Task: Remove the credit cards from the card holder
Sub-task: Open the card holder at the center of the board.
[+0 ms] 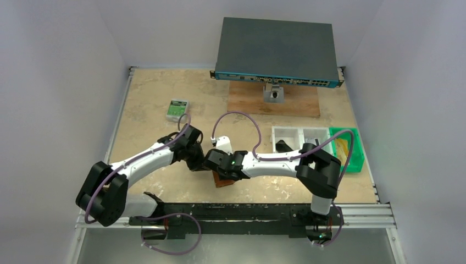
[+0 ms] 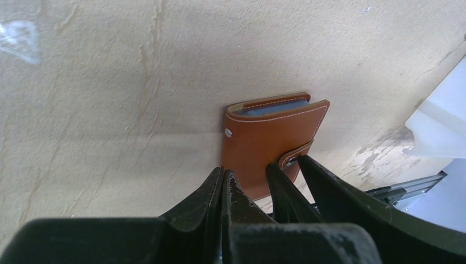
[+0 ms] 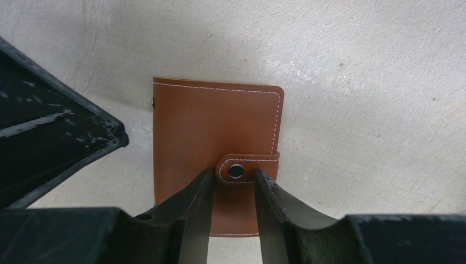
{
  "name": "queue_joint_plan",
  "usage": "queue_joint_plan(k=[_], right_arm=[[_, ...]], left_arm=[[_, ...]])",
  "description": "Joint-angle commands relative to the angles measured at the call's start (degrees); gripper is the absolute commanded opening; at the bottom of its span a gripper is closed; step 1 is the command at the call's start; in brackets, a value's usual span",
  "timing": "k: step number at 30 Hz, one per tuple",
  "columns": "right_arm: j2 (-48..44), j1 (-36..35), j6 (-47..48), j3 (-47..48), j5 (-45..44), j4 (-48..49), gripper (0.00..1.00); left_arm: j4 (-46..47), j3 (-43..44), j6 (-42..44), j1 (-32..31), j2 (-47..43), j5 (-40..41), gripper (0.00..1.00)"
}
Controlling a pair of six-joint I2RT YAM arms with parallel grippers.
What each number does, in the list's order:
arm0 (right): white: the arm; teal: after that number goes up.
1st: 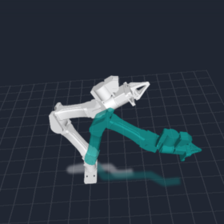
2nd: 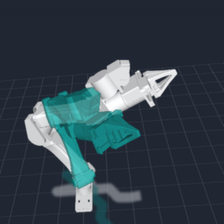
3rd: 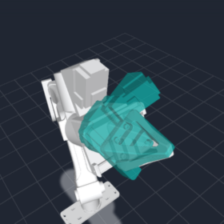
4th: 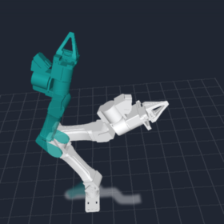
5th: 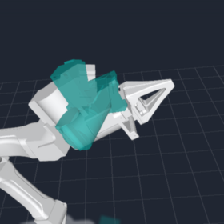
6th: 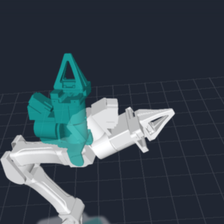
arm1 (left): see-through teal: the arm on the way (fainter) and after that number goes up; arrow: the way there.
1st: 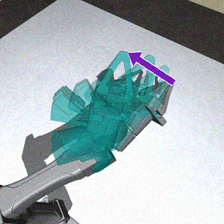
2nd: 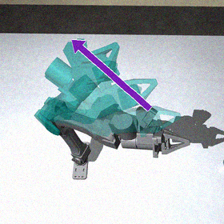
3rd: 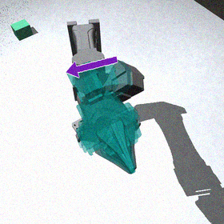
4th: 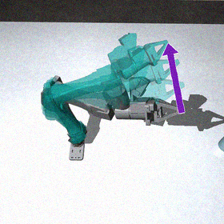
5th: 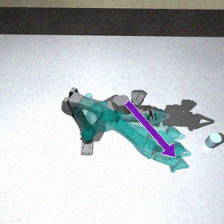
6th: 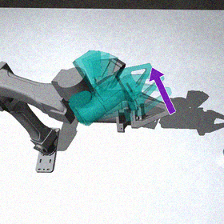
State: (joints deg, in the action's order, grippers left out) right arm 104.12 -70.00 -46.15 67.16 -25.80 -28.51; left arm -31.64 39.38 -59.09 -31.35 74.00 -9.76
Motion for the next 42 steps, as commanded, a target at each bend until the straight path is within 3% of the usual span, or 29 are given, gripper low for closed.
queue_joint_plan(k=[1,13,21,27,31,36,42], right_arm=[[1.45,-0.22,-2.11,0.33,-1.77,0.00,0.29],[-0.63,-0.13,-2.72,-3.77,2.32,6.10,0.00],[-6.01,0.39,-3.61,-6.81,2.74,9.80,0.00],[-10.63,1.97,-3.94,-7.96,2.08,10.22,0.00],[-7.36,1.93,-2.79,-5.13,0.39,7.48,0.17],[-3.64,1.62,-3.31,-1.80,-2.27,3.10,0.29],[-2.76,1.53,-4.08,-0.73,-4.82,0.11,0.29]], left_arm=[[5.37,0.34,-1.09,0.29,2.74,-3.44,0.00],[13.91,0.64,-5.45,-0.76,12.90,-7.41,0.00],[-0.38,3.49,-7.12,-1.00,14.79,3.04,0.00],[-1.65,3.25,-7.32,-1.13,14.55,4.48,0.00],[-1.57,3.43,-6.88,-1.32,14.28,4.21,0.00],[-1.15,3.43,-6.76,-1.32,13.90,3.88,0.00],[-1.36,3.87,-6.39,-1.39,14.00,3.80,0.00]])
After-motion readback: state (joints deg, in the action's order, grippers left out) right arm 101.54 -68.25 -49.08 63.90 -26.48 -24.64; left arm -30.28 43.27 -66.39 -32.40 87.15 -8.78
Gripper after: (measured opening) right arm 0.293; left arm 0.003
